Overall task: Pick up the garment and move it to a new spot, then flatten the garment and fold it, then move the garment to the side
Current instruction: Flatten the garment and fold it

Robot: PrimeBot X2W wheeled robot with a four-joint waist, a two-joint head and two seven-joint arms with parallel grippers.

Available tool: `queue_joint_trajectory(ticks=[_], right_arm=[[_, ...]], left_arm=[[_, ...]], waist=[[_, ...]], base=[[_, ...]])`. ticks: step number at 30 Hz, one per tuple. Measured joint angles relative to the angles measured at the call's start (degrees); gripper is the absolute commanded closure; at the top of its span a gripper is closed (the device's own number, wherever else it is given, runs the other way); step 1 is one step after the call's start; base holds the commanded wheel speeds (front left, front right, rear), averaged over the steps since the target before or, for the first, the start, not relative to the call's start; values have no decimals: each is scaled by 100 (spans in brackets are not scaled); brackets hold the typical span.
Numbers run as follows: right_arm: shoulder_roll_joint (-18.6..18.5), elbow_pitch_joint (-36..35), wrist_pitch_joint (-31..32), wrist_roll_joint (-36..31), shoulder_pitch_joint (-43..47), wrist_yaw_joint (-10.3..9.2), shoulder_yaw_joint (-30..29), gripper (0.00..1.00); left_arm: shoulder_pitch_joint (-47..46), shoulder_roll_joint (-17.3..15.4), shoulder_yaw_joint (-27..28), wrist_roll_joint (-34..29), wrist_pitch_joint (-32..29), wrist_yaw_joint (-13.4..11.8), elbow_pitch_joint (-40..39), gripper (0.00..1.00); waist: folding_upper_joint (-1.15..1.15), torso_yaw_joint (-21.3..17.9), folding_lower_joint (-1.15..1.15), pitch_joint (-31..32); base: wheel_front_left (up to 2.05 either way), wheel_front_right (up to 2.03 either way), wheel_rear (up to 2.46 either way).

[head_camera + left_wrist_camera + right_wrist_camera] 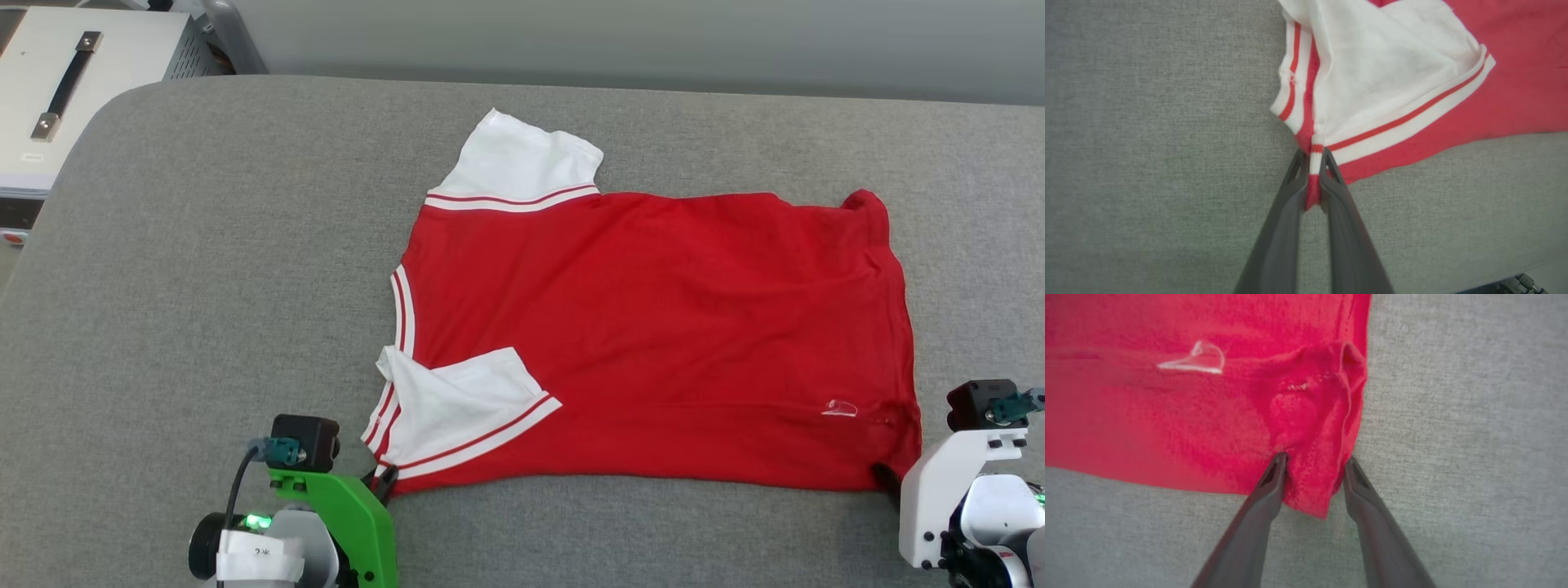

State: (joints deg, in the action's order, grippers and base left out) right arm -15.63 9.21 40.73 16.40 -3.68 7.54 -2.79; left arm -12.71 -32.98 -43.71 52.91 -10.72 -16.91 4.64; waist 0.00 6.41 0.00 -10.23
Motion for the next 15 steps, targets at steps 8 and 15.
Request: queue_joint_trajectory(ticks=[8, 15], right_arm=[[-26, 82, -216, 0, -33, 7, -42, 100], [-129, -235, -105, 12, 400, 7, -397, 100]], left_arm=[[5, -2, -43, 4, -51, 9, 81, 100], [227, -4, -185, 12, -97, 54, 46, 100]], waist=[[0, -47, 0, 158], [0, -73, 0, 462]], base=[[0, 0, 0], [0, 0, 0]])
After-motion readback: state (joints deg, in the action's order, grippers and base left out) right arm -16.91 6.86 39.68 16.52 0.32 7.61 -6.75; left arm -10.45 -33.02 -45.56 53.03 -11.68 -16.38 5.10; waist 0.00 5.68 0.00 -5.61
